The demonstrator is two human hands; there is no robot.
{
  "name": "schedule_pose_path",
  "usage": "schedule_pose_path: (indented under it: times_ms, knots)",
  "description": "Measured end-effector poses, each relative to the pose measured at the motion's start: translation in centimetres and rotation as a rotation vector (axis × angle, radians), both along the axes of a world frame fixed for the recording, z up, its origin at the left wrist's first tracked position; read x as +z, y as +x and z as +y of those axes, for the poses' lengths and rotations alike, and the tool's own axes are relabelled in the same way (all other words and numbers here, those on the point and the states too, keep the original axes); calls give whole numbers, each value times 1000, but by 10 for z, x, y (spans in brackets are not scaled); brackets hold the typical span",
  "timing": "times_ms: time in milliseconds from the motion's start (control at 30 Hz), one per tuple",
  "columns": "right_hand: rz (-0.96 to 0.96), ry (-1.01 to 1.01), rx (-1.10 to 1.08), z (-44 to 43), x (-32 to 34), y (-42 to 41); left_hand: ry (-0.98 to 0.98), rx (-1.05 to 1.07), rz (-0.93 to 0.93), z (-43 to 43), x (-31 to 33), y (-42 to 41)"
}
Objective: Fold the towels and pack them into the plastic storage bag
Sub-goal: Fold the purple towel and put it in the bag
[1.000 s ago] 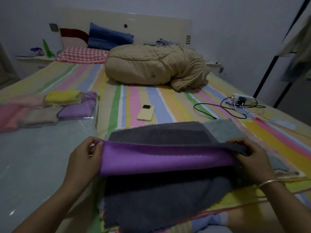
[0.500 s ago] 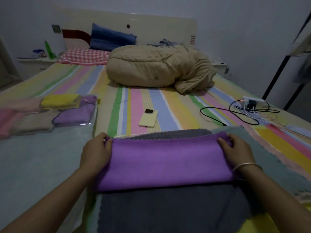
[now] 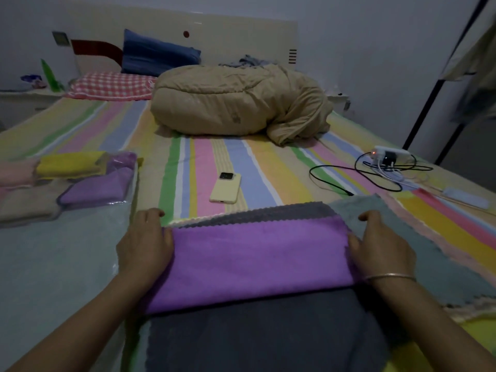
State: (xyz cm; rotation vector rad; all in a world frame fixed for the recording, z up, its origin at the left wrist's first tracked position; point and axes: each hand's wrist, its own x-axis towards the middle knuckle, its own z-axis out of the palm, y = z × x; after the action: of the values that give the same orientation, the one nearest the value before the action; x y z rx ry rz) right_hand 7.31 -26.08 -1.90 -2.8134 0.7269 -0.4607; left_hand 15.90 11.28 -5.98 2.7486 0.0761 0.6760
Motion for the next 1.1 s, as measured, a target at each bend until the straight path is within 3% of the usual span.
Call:
schedule_pose_path:
  times_ms: [67, 167, 267, 367, 433, 533, 600, 700, 767, 833, 933, 1000, 1100]
  knots:
    - [120, 244, 31, 17, 7, -28, 9, -152, -80, -15, 7, -7]
    - [251, 1039, 55, 47, 14, -66, -21, -357, -105, -50, 9, -22]
    - [-27, 1505, -9, 51, 8, -75, 6, -517, -99, -84, -1, -42]
    - [-352, 1707, -101, 50, -7, -65, 77, -600, -14, -99, -15, -56]
    - [-461, 1633, -152, 56, -15, -53, 18, -617, 38, -97, -20, -60]
    - [-439, 1078, -129, 73, -15, -43, -246, -630, -2, -90, -15, -64]
    - [-433, 727, 4, 94, -4, -42, -683, -559, 136, -83, 0, -62]
    - [-438, 313, 320, 140, 13, -42, -1288, -339, 550, -60, 22, -51]
    - [-406, 89, 517, 170, 10, -43, -1592, -215, 731, -37, 30, -47]
    - [-241, 22, 761, 199, 3, -47, -1787, -153, 814, -17, 33, -48]
    - [60, 135, 999, 219, -10, -58, -1759, -245, 884, -5, 32, -48]
    - [-10, 242, 1043, 218, -14, -63, -1599, -259, 813, -12, 31, -49]
    - [-156, 339, 975, 203, -11, -64, -1123, -246, 492, -11, 17, -43]
